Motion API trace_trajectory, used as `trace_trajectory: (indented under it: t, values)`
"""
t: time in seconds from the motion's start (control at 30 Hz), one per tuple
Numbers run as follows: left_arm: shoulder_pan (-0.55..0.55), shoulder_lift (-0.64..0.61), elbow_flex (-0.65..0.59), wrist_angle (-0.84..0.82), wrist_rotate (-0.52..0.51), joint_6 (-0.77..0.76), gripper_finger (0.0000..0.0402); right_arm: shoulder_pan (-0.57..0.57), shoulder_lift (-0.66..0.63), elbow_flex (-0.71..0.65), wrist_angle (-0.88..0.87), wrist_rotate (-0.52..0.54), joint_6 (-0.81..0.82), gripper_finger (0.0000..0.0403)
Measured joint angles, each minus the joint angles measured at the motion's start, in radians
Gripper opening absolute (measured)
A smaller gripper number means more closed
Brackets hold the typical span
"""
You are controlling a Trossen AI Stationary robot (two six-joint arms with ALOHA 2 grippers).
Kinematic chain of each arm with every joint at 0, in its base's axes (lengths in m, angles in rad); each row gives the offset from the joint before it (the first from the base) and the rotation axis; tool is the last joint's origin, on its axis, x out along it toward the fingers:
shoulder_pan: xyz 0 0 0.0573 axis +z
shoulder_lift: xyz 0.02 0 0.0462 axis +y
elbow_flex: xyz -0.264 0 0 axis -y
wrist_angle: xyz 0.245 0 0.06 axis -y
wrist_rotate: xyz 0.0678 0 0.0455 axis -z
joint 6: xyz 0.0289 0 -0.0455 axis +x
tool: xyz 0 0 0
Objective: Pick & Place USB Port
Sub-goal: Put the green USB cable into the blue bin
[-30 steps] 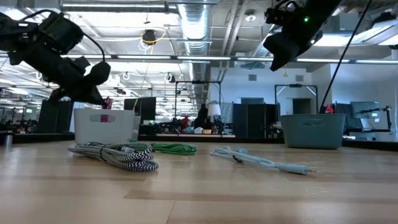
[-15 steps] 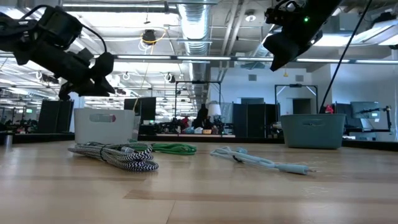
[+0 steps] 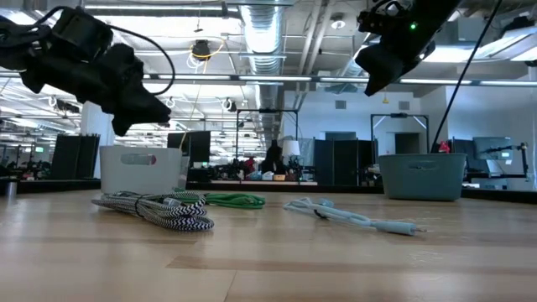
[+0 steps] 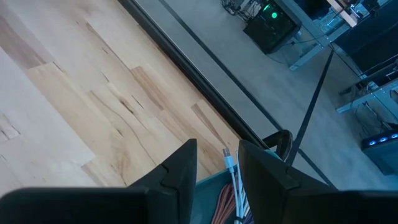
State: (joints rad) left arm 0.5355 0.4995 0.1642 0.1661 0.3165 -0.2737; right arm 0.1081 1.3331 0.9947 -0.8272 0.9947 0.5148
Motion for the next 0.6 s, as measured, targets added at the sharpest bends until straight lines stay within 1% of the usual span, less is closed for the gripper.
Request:
trace_trajectory:
  t: [0.17,0.23,0.3,0.4,0.6]
  values:
    - [-0.116,0.0,0.0,0.0,0.004,-0.006,0.0091,0.0,0.0,0.0,0.0,0.0,0.0,0.0111]
    - [-0.172,0.006,0.001,0.0,-0.01,-0.013,0.009,0.0,0.0,0.0,0.0,0.0,0.0,0.0111]
    - [-0.232,0.018,0.001,0.0,-0.054,-0.015,0.009,0.0,0.0,0.0,0.0,0.0,0.0,0.0111]
    - [-0.326,0.054,0.001,0.0,-0.152,-0.014,0.009,0.0,0.0,0.0,0.0,0.0,0.0,0.0111]
    - [-0.488,0.174,0.001,0.0,-0.344,0.014,0.009,0.0,0.0,0.0,0.001,0.0,0.002,0.0111]
